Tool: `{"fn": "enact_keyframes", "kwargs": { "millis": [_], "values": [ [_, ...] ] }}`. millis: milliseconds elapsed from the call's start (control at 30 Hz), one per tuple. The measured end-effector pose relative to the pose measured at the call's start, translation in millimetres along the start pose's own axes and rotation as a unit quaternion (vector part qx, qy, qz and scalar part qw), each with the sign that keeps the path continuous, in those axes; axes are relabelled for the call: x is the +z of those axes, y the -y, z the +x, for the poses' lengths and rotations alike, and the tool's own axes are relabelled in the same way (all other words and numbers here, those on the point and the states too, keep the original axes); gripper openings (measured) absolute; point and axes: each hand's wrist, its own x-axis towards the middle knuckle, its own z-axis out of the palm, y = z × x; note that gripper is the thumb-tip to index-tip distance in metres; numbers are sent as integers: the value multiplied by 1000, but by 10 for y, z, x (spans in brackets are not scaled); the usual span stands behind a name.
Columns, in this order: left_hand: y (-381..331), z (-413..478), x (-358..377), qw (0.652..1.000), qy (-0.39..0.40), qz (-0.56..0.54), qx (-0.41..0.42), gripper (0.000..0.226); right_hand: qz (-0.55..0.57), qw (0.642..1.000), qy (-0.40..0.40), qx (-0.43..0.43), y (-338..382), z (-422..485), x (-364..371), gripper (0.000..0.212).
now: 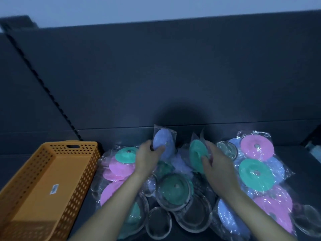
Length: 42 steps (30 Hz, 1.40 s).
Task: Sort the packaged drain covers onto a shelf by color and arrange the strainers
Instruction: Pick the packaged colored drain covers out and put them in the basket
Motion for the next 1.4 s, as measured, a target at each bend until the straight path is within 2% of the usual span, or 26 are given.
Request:
{"fn": "enact_keyframes", "kwargs": {
  "millis": [67, 133, 267, 500, 600, 667, 733, 800, 900, 1133, 1333, 1400],
  "values": [
    [122, 71, -267, 997, -56, 52, -15, 34, 20, 1000, -4, 11, 97, 21, 54, 47],
    [299, 148, -512, 990, -71, 113, -52, 27, 38, 999, 7, 28, 183, 20, 118, 48],
    [634, 245, -687, 973, 2, 180, -148, 33, 74, 996, 25, 39, 335, 0, 249, 41],
    [642, 228, -774, 966, -37, 215, -140, 33, 88, 994, 29, 58, 409, 19, 431, 35],
    [590, 156, -791, 980, -89, 132, -118, 32, 79, 994, 28, 70, 405, 27, 466, 37],
    [526, 132, -783, 983, -126, 32, -128, 41, 78, 994, 28, 73, 411, 29, 460, 38],
    [451, 111, -786, 981, -146, -20, -129, 54, 91, 993, 30, 75, 430, 22, 437, 42],
    [410, 111, -782, 981, -135, -36, -135, 53, 102, 992, 35, 72, 452, 4, 405, 44],
    [328, 30, -747, 984, -120, -21, -126, 18, 134, 987, 43, 84, 457, -20, 366, 42],
    [19, -311, -480, 989, -144, -37, -4, 16, 184, 980, 33, 75, 478, -6, 286, 43],
    [-76, -458, -548, 981, -119, -152, 21, 25, 215, 973, 13, 86, 533, 42, 259, 37],
    [-90, -471, -644, 978, -107, -175, 27, 26, 231, 969, 7, 86, 617, 27, 253, 23]
  ]
}}
